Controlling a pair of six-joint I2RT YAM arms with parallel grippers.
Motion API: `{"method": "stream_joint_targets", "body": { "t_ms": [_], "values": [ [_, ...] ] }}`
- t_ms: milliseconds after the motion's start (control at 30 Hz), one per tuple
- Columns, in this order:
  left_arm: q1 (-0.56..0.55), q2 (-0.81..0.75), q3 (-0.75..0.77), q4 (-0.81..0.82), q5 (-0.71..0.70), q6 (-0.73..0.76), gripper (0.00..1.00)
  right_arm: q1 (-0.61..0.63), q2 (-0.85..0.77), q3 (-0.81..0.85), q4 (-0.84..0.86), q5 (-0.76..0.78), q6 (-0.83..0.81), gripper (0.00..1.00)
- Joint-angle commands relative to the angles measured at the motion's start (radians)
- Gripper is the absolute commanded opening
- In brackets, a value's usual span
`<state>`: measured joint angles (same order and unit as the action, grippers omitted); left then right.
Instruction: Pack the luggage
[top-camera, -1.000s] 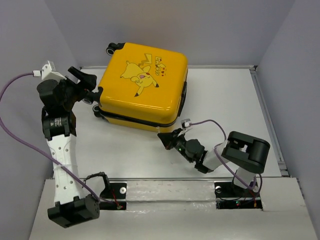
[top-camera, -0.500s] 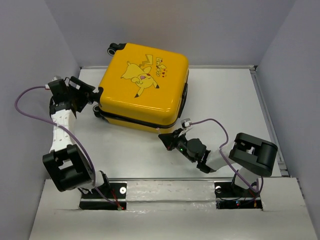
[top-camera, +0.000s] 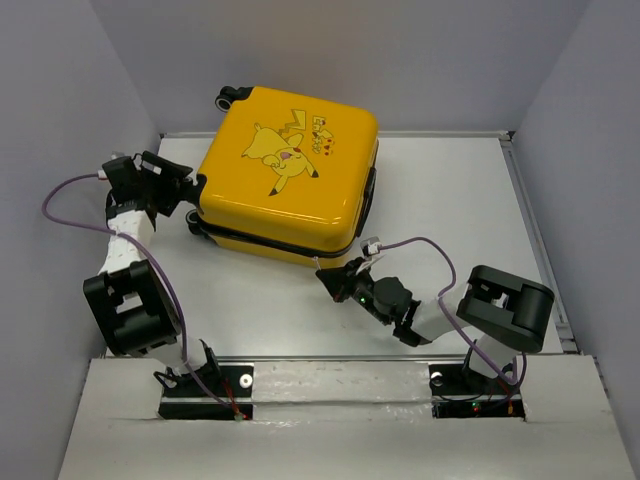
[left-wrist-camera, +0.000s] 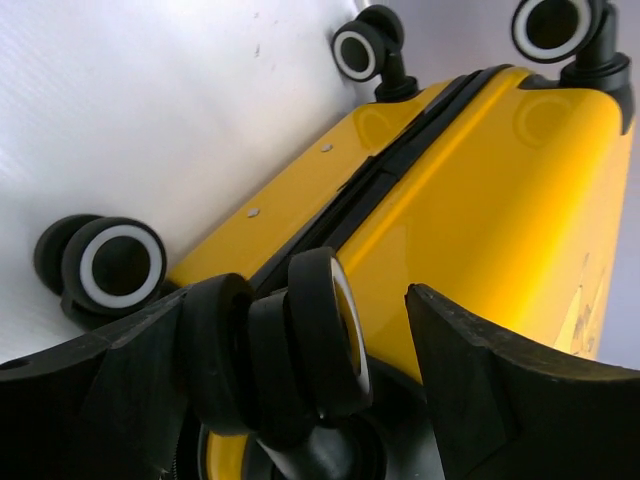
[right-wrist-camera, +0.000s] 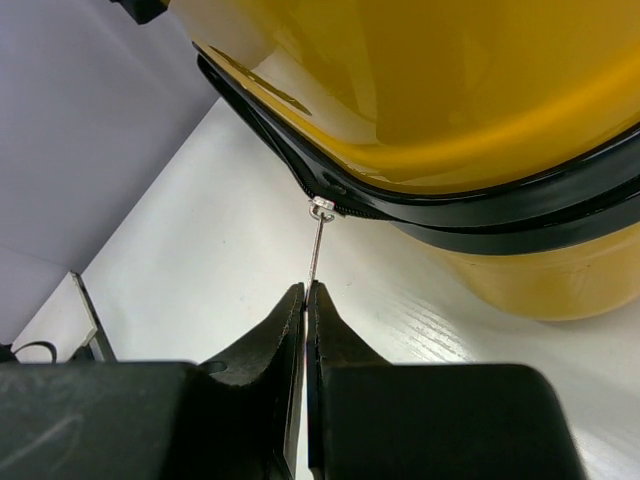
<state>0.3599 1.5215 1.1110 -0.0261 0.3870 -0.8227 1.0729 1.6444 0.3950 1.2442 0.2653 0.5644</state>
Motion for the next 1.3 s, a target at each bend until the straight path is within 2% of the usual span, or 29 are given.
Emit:
{"method": "stream_joint_targets", "body": {
  "t_ms": [0,100,200,267,300,333,367,400,433,467,500,533,567,633,733,833,1000,1067,1100,1133,1167,1267],
  "values": [
    [-0.016,-0.020,-0.023,0.175,0.058,-0.062,0.75,0.027,0.008,-0.027,0.015,-0.109,-0.004,0.07],
    [-0.027,-0.018,-0.034,0.213,0.061,-0.081,0.55,0.027,-0.009,-0.036,0.001,-0.100,-0.006,0.07],
    [-0.032,-0.021,-0.053,0.242,0.062,-0.101,0.45,0.027,-0.029,-0.047,-0.017,-0.090,-0.003,0.07],
    [-0.033,-0.030,-0.074,0.273,0.067,-0.105,0.26,0.027,-0.052,-0.053,-0.044,-0.078,0.000,0.09],
    [-0.033,-0.035,-0.082,0.290,0.066,-0.104,0.12,0.027,-0.066,-0.053,-0.067,-0.074,0.005,0.13],
    [-0.033,-0.041,-0.089,0.295,0.062,-0.101,0.06,0.027,-0.086,-0.050,-0.106,-0.066,0.006,0.19],
    [-0.033,-0.055,-0.106,0.299,0.061,-0.095,0.06,0.027,-0.134,-0.045,-0.194,-0.054,0.006,0.25],
    [-0.033,-0.066,-0.117,0.310,0.050,-0.087,0.06,0.027,-0.162,-0.035,-0.242,-0.049,0.002,0.41],
    [-0.035,-0.092,-0.132,0.321,0.046,-0.089,0.06,0.027,-0.193,-0.025,-0.299,-0.044,-0.003,0.48],
    [-0.042,-0.106,-0.173,0.331,0.038,-0.090,0.06,0.027,-0.228,-0.015,-0.437,-0.032,-0.008,0.55],
    [-0.047,-0.125,-0.198,0.356,0.023,-0.104,0.06,0.027,-0.301,0.001,-0.515,-0.015,-0.011,0.65],
    [-0.061,-0.164,-0.253,0.373,0.018,-0.111,0.06,0.027,-0.342,0.020,-0.651,0.014,-0.009,0.69],
    [-0.073,-0.184,-0.281,0.386,0.009,-0.118,0.06,0.012,-0.380,0.027,-0.710,0.012,-0.011,0.72],
    [-0.105,-0.225,-0.328,0.403,-0.022,-0.124,0.06,-0.017,-0.501,0.030,-0.799,-0.011,-0.020,0.72],
    [-0.174,-0.344,-0.443,0.416,-0.071,-0.130,0.06,-0.147,-0.656,0.028,-0.939,-0.046,-0.024,0.69],
    [-0.219,-0.435,-0.499,0.413,-0.098,-0.121,0.06,-0.253,-0.736,0.045,-1.019,-0.118,-0.057,0.67],
    [-0.257,-0.576,-0.602,0.381,-0.094,-0.116,0.06,-0.371,-0.735,0.154,-1.088,-0.199,-0.144,0.78],
    [-0.305,-0.671,-0.625,0.327,-0.120,-0.104,0.06,-0.428,-0.719,0.185,-1.103,-0.236,-0.159,0.78],
    [-0.350,-0.735,-0.640,0.295,-0.141,-0.096,0.06,-0.498,-0.700,0.217,-1.103,-0.326,-0.173,0.78],
    [-0.351,-0.768,-0.640,0.279,-0.155,-0.092,0.06,-0.533,-0.686,0.235,-1.103,-0.368,-0.176,0.78],
    [-0.416,-0.796,-0.657,0.259,-0.171,-0.089,0.06,-0.560,-0.649,0.257,-1.103,-0.424,-0.176,0.77],
    [-0.496,-0.898,-0.704,0.195,-0.209,-0.089,0.06,-0.634,-0.595,0.332,-1.108,-0.495,-0.192,0.76]
  ]
}}
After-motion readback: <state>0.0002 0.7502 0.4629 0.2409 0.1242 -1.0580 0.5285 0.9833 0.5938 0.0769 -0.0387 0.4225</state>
